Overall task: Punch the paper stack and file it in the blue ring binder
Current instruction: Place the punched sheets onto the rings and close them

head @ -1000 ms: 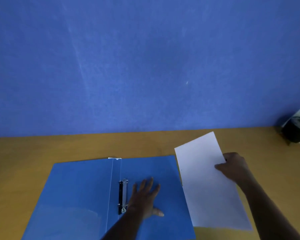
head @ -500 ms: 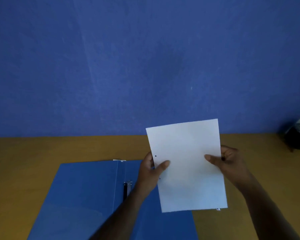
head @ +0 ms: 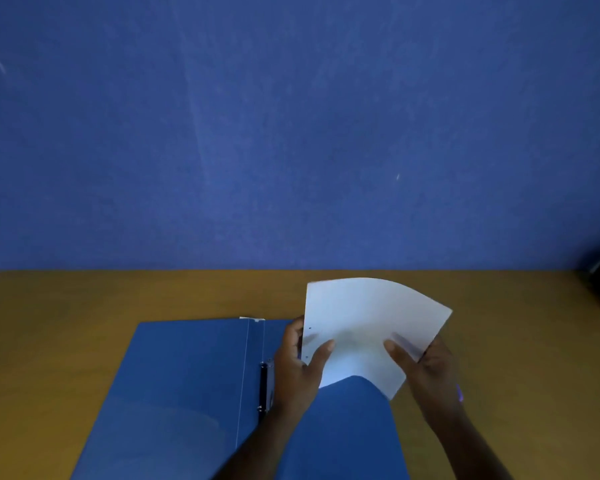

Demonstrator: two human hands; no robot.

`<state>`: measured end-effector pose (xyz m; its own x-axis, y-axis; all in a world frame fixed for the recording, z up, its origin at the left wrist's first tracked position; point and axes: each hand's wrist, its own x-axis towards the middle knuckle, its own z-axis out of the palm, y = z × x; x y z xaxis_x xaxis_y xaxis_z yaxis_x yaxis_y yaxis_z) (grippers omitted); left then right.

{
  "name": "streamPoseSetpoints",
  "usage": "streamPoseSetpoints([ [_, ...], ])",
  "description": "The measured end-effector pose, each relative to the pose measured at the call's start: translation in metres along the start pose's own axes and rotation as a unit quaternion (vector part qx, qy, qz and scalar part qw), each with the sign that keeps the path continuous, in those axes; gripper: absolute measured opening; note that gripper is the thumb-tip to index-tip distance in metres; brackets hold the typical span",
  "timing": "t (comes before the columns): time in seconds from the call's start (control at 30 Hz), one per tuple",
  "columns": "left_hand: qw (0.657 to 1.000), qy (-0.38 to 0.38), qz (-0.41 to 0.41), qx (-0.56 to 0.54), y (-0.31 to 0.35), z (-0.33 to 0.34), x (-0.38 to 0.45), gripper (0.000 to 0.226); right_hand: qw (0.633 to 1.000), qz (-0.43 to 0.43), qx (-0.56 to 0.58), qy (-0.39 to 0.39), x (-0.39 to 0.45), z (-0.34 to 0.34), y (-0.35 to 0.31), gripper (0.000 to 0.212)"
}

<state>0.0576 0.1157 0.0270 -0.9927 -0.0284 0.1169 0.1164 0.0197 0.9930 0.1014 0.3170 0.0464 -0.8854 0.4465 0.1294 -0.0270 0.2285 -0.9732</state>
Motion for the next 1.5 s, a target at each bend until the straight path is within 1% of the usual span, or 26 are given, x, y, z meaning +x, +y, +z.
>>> streamPoseSetpoints([
  [0.1,0.998,-0.022,-0.017,0.051,-0.009,-0.003,0.001,0.035,1.000,0.016,-0.009,0.002,-0.001,0.002,0.012,0.039],
  [0.17,0.996,-0.038,-0.022,0.083,-0.012,-0.004,0.002,0.028,1.000,0.023,-0.012,0.002,-0.001,0.002,0.016,0.036],
  [0.23,0.993,-0.046,-0.021,0.105,-0.013,-0.005,0.003,0.026,0.999,0.027,-0.021,0.000,-0.001,0.003,0.023,0.033],
  [0.33,0.993,-0.034,-0.027,0.110,-0.015,-0.007,0.008,0.023,0.999,0.039,-0.020,-0.017,0.002,0.002,0.030,0.028],
  [0.4,0.994,-0.033,-0.039,0.095,-0.014,-0.011,0.013,0.026,0.999,0.044,0.000,-0.027,0.006,0.000,0.028,0.025],
  [0.5,0.993,-0.060,-0.079,0.056,-0.010,-0.019,0.021,0.034,0.994,0.063,0.041,-0.074,0.010,-0.002,0.017,0.021],
  [0.57,0.989,-0.078,-0.112,0.064,-0.007,-0.027,0.026,0.034,0.989,0.092,0.061,-0.099,0.011,-0.001,0.016,0.020],
  [0.63,0.977,-0.097,-0.168,0.088,-0.007,-0.038,0.030,0.027,0.985,0.120,0.059,-0.106,0.011,0.006,0.017,0.018],
  [0.7,0.962,-0.112,-0.233,0.089,-0.012,-0.051,0.032,0.016,0.983,0.150,0.044,-0.096,0.009,0.016,0.018,0.013],
  [0.73,0.955,-0.117,-0.262,0.082,-0.016,-0.059,0.031,0.017,0.981,0.170,0.037,-0.085,0.006,0.023,0.017,0.011],
  [0.8,0.944,-0.104,-0.305,0.067,-0.025,-0.070,0.031,0.029,0.977,0.200,0.020,-0.071,0.002,0.033,0.018,0.009],
  [0.87,0.940,-0.062,-0.331,0.059,-0.032,-0.079,0.031,0.027,0.974,0.212,-0.003,-0.076,-0.001,0.043,0.021,0.009],
  [0.97,0.936,-0.030,-0.345,0.068,-0.044,-0.087,0.030,0.021,0.967,0.235,-0.019,-0.096,-0.005,0.052,0.025,0.014],
  [1.1,0.932,-0.009,-0.355,0.074,-0.051,-0.090,0.025,0.017,0.962,0.251,-0.038,-0.099,-0.011,0.060,0.028,0.017],
  [1.2,0.928,-0.009,-0.357,0.106,-0.061,-0.089,0.025,0.021,0.960,0.256,-0.047,-0.100,-0.013,0.062,0.030,0.017],
  [1.33,0.927,-0.018,-0.328,0.181,-0.067,-0.087,0.026,0.030,0.958,0.260,-0.060,-0.102,-0.013,0.061,0.032,0.018],
  [1.5,0.913,-0.012,-0.359,0.191,-0.065,-0.086,0.031,0.028,0.957,0.263,-0.044,-0.115,-0.015,0.060,0.031,0.016],
])
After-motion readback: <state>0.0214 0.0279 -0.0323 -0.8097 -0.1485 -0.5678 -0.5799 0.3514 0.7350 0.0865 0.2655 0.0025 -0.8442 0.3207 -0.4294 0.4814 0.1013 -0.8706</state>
